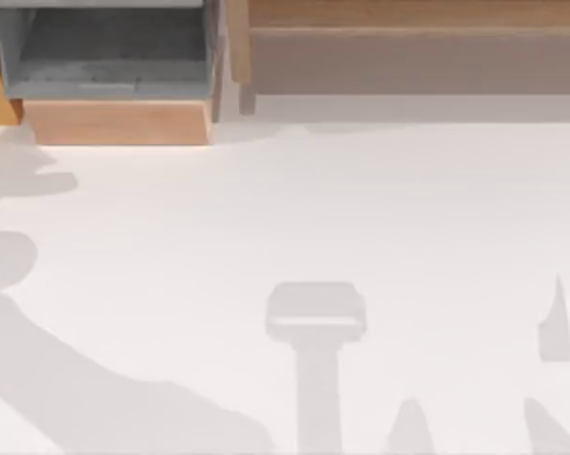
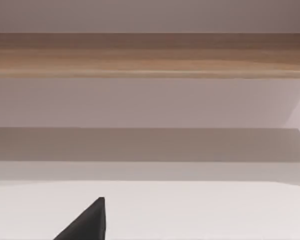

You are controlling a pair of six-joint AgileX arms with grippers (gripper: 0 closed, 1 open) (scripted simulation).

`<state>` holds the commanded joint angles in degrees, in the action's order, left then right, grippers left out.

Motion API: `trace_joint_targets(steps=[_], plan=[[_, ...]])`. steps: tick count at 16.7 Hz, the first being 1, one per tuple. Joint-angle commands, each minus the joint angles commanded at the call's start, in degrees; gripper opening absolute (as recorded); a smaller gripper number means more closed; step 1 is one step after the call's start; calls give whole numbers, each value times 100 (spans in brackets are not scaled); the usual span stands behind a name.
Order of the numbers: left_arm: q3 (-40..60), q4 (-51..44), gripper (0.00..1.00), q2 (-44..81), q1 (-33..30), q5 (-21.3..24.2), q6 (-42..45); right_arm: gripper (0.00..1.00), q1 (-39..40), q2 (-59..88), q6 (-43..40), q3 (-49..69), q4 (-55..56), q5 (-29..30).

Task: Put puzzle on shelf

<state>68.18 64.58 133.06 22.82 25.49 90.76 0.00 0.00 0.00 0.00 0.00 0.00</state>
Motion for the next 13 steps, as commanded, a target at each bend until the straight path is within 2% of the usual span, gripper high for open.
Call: trace_joint_targets(steps=[5,13], plan=[[141,-72,100,68,-27,-26,-1,100,0,0,0,0,0,0],[141,-72,40,68,-27,-26,-1,100,0,0,0,0,0,0]])
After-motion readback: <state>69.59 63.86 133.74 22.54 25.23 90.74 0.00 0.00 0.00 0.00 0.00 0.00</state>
